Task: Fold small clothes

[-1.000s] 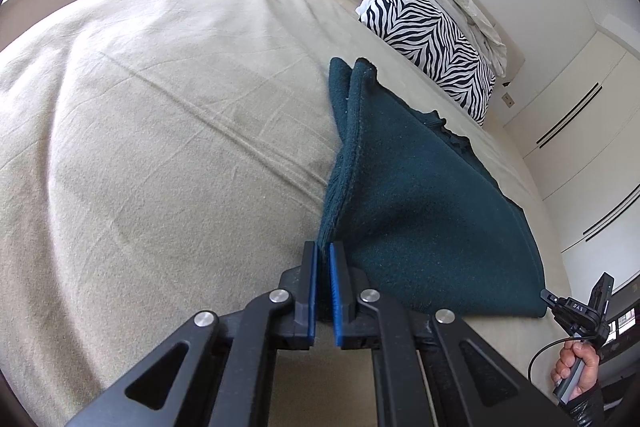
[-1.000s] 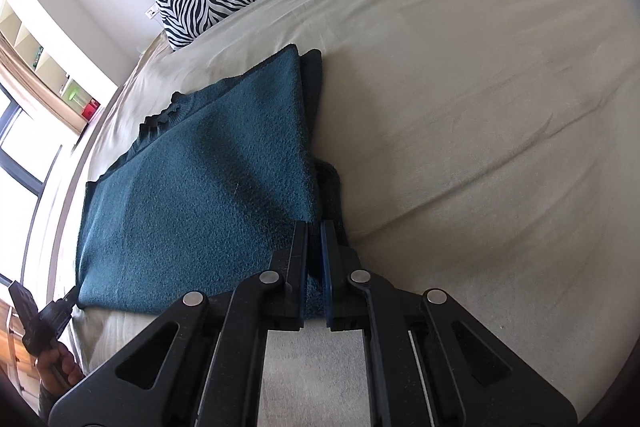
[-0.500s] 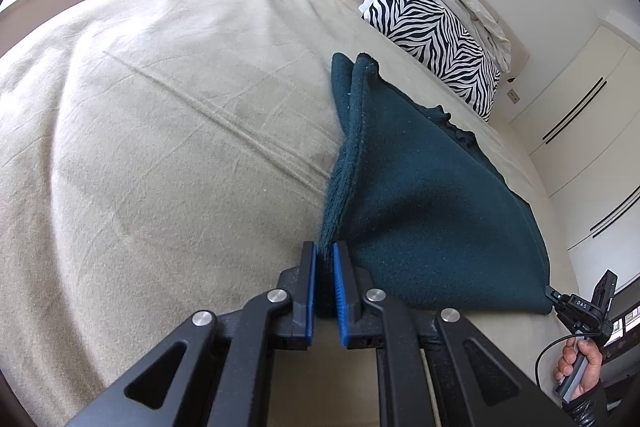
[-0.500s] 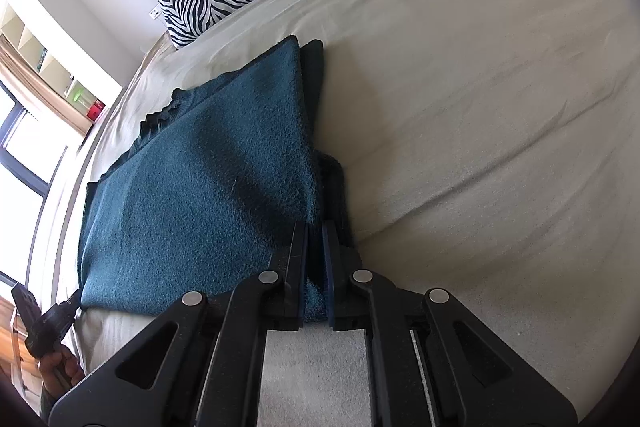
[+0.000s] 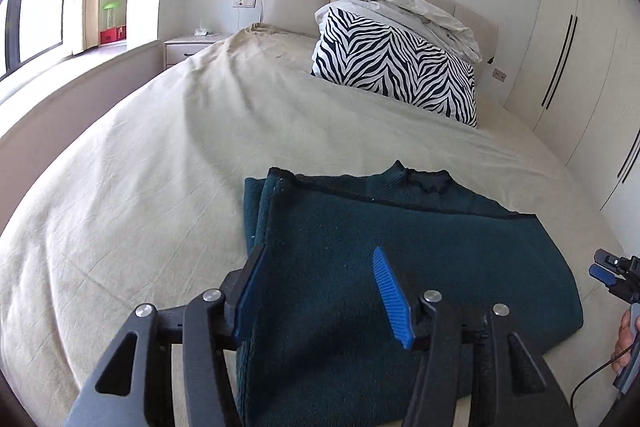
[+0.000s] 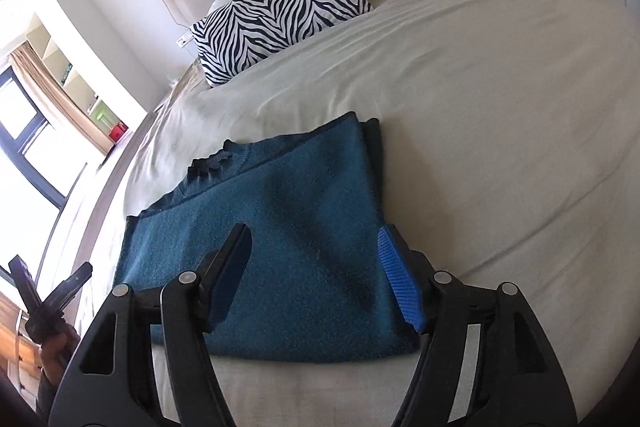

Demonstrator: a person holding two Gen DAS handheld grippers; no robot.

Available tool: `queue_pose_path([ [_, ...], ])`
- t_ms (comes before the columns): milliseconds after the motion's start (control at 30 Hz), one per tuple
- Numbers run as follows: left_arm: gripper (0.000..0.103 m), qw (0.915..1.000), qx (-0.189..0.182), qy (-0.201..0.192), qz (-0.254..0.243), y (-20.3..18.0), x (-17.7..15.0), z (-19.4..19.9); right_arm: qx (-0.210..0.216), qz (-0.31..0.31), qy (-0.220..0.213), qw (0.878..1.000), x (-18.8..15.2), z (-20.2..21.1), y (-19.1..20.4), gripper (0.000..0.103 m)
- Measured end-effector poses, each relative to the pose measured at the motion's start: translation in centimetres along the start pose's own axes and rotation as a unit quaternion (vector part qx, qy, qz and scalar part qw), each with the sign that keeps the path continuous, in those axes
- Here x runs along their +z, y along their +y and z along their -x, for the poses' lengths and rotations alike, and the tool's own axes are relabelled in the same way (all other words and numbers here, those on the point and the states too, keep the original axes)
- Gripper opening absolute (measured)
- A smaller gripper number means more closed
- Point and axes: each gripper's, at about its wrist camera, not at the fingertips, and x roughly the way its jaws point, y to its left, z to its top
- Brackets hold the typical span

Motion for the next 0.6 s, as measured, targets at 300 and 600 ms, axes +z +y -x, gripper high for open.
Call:
queue_pose_path([
  [300, 0.059, 0.9973, 0.046, 0.056, -0.009, -1.0, 0.8, -10.4, 0.151, -0.018, 0.077, 0.985, 2.8, -12.4, 8.7, 0.064],
  [600, 0.064, 0.9986, 0.003, 0.049, 0.018, 0.6, -1.0, -11.1, 0.206, -0.104, 0.104, 0.967, 1.7, -20.6, 6.3, 0.033],
])
